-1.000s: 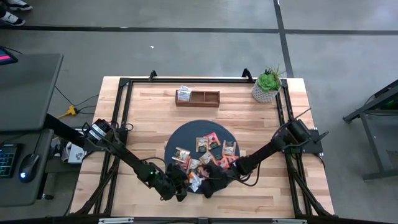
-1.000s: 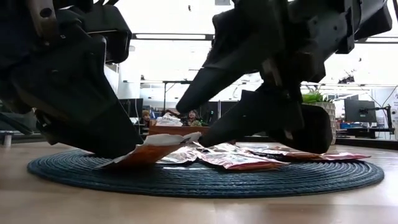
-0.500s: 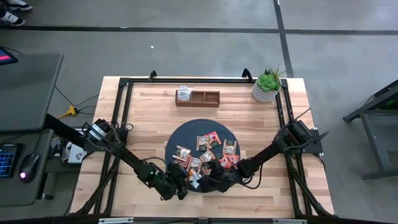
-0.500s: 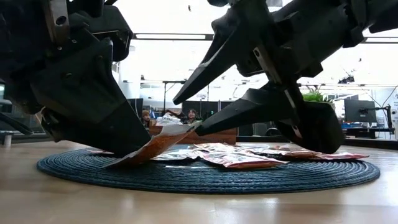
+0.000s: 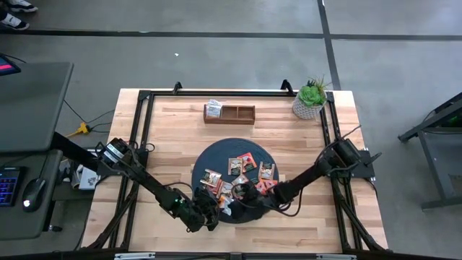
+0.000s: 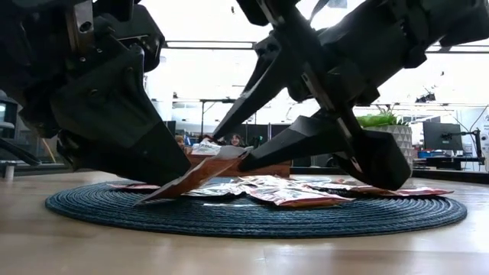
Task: Pick & Place Tea
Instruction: Put the white tea bag into the left section of the wooden organizer
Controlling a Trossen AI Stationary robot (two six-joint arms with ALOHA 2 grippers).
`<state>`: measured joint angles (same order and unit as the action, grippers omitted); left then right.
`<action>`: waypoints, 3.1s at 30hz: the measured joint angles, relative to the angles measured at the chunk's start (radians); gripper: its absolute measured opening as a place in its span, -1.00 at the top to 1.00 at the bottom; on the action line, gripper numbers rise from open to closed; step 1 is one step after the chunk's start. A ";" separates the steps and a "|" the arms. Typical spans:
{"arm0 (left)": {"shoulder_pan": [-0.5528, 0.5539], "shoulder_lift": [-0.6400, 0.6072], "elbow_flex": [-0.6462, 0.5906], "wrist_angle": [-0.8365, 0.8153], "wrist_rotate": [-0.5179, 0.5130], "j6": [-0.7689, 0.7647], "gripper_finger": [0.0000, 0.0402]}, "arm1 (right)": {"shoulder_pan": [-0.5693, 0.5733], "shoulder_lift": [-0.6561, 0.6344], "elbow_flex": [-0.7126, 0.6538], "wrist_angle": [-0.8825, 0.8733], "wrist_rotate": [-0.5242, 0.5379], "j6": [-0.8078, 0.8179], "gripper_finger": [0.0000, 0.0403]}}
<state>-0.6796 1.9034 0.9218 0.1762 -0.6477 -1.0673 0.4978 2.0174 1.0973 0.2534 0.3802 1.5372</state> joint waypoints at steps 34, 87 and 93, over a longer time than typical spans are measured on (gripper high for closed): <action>0.030 -0.148 0.001 0.087 0.136 0.294 0.18 | -0.032 -0.110 0.000 -0.094 -0.310 -0.386 1.00; 0.616 -0.311 0.295 -0.162 0.764 0.985 0.18 | -0.368 -0.311 0.695 -1.551 -0.360 -1.677 1.00; 0.616 -0.311 0.295 -0.161 0.736 0.984 0.18 | -0.382 -0.304 0.695 -1.520 -0.360 -1.681 1.00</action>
<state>-0.0635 1.5921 1.2171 0.0148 0.0886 -0.0830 0.1153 1.7133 1.7925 -1.2668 0.0204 -0.1434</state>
